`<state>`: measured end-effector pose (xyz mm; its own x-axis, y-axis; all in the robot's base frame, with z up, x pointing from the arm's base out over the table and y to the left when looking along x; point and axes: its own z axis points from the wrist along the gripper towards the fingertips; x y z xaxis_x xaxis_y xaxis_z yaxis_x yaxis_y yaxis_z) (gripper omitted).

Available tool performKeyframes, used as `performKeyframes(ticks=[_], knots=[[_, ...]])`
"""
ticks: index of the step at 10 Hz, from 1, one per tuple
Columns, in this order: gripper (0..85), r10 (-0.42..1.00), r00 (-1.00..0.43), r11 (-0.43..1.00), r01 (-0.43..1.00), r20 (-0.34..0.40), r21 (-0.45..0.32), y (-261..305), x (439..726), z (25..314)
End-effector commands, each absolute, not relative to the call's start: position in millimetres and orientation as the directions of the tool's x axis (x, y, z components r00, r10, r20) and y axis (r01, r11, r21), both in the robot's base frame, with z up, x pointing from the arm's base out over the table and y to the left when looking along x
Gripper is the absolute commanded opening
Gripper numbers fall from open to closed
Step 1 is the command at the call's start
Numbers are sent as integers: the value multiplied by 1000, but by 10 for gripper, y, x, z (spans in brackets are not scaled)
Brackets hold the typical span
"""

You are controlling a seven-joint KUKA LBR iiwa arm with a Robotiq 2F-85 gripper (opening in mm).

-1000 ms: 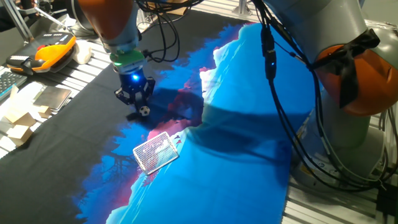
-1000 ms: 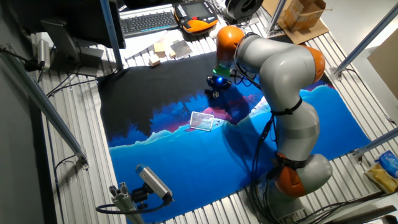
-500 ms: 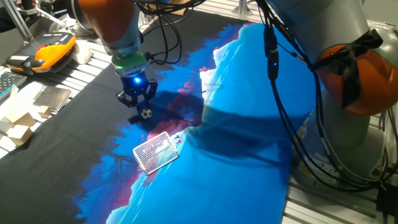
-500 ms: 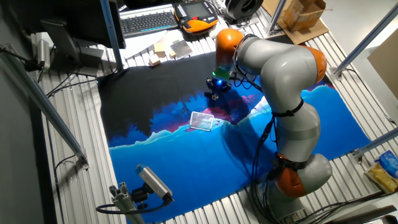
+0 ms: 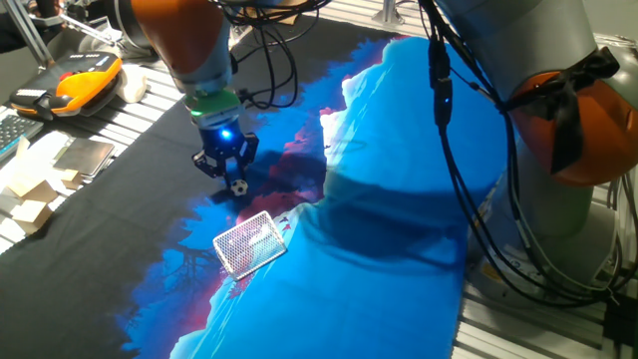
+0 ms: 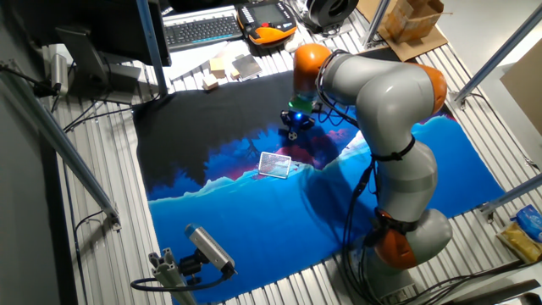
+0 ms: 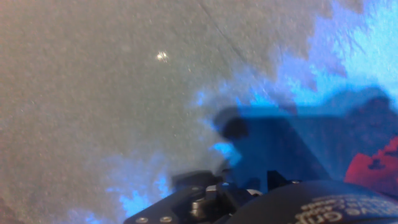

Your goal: Push the soccer ball into the goal

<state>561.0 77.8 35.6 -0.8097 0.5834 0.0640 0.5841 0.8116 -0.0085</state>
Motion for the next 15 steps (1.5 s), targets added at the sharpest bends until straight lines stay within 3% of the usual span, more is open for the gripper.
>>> performKeyframes(ticks=[1,3,11,15], knots=[[340,588,-807,809,588,61,-19,783,5594,355],[340,609,-791,793,607,51,-48,795,5556,350],[340,676,-726,732,681,124,3,850,5469,380],[340,671,-732,738,675,118,-5,853,5461,380]])
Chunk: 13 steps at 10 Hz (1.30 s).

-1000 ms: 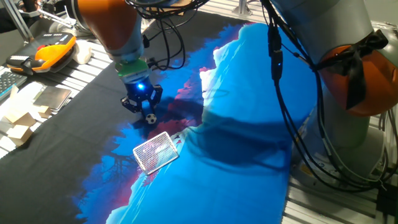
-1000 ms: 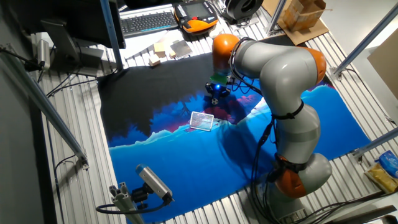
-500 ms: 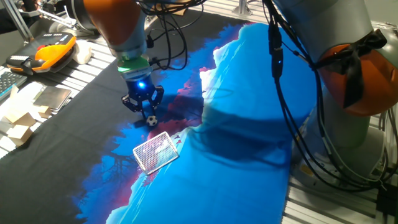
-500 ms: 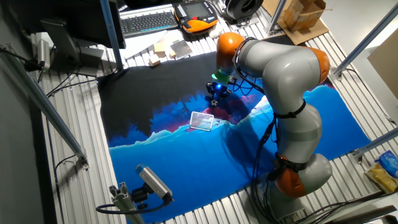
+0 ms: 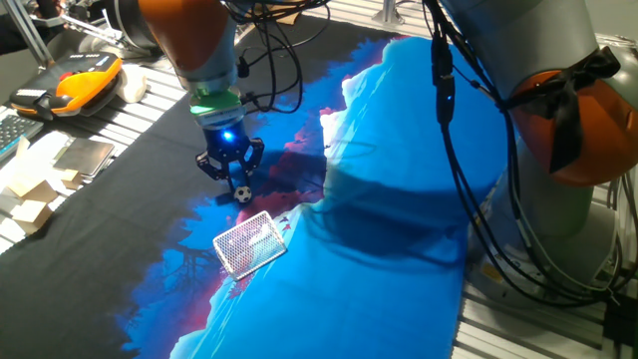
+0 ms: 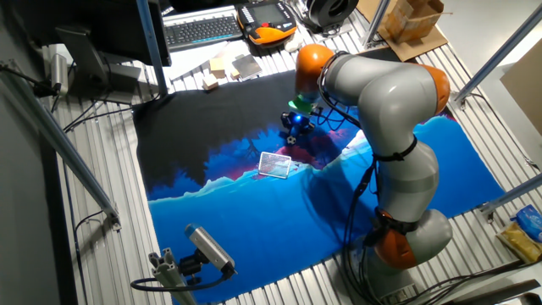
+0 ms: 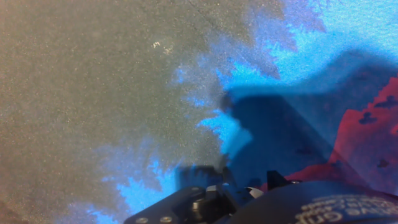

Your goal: Push the soccer ball into the goal

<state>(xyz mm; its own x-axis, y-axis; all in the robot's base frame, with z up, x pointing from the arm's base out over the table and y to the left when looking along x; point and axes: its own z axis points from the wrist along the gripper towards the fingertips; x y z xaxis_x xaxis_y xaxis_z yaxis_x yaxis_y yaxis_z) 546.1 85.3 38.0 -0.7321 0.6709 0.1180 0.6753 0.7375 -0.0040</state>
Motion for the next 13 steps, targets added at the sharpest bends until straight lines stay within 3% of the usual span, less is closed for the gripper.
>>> performKeyframes(ticks=[1,7,13], knots=[[340,670,-733,739,674,119,-3,856,5461,382],[340,632,-771,775,630,84,-46,856,5462,379],[340,635,-770,772,634,68,-32,856,5462,379]])
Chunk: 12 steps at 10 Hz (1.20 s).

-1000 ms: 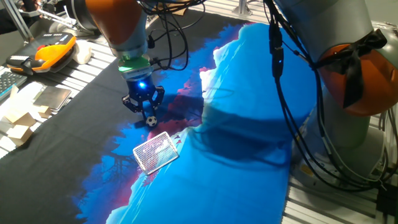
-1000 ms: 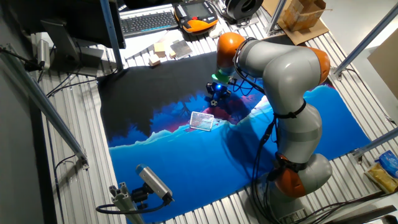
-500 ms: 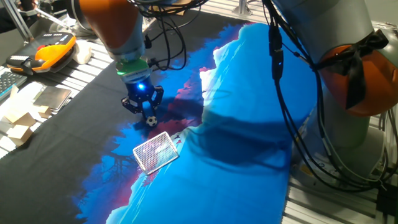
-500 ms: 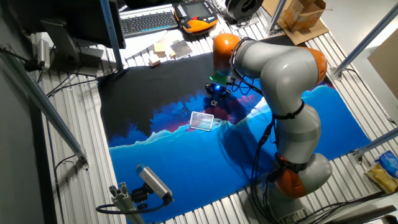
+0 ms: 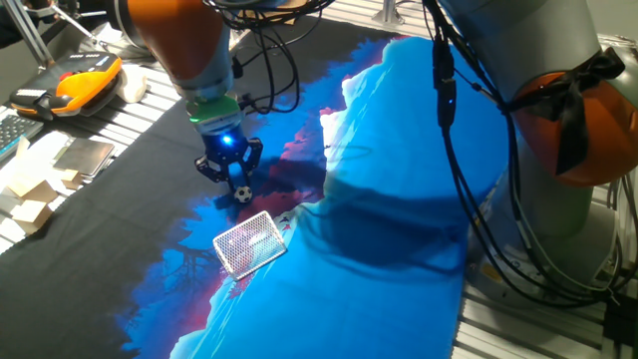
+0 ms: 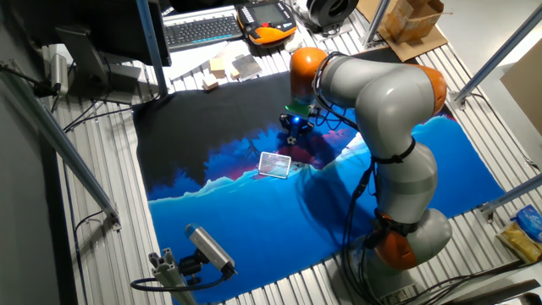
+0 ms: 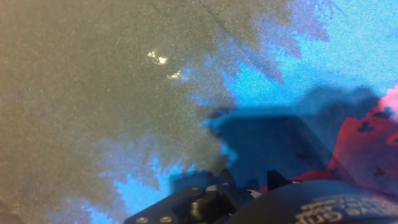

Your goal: Push the soccer ball into the goal

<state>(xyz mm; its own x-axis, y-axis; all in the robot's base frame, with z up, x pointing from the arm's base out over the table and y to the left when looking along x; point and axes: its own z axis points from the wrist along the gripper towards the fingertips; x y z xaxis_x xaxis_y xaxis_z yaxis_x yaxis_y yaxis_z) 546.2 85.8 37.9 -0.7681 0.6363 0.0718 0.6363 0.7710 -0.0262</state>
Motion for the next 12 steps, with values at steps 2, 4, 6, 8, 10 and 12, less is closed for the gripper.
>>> performKeyframes(ticks=[2,4,6,8,10,12], knots=[[340,639,-767,769,638,61,-34,856,5462,379],[340,632,-773,775,631,54,-39,856,5462,379],[340,642,-765,766,642,52,-34,856,5462,379],[340,659,-751,752,658,47,-34,852,5405,321],[340,669,-741,743,669,52,-26,827,5349,286],[340,696,-714,716,698,71,-6,870,5287,311]])
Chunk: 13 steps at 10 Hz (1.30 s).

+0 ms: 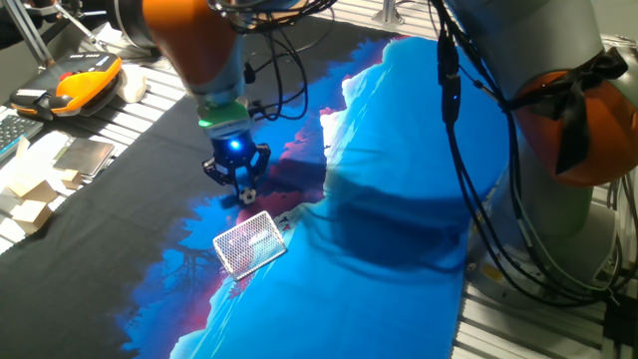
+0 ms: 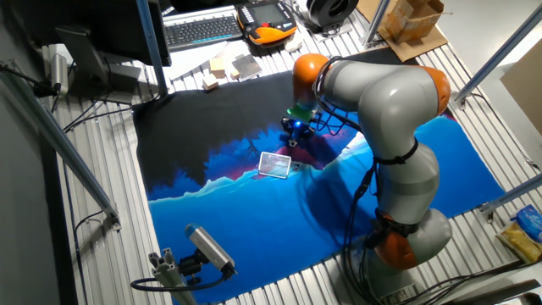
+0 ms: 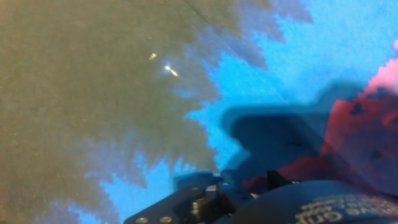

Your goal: Push the soccer ball into the goal

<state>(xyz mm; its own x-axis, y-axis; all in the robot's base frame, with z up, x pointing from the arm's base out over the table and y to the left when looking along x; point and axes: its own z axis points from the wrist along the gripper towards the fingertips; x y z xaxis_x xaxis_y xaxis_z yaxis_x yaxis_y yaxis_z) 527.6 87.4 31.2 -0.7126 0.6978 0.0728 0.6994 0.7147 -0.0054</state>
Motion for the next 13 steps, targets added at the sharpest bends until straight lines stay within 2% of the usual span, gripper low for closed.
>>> performKeyframes(ticks=[1,9,13], knots=[[340,707,-703,706,709,76,-2,899,5234,313],[340,772,-628,628,777,99,40,1153,4911,235],[340,750,-644,642,764,151,70,1347,4842,334]])
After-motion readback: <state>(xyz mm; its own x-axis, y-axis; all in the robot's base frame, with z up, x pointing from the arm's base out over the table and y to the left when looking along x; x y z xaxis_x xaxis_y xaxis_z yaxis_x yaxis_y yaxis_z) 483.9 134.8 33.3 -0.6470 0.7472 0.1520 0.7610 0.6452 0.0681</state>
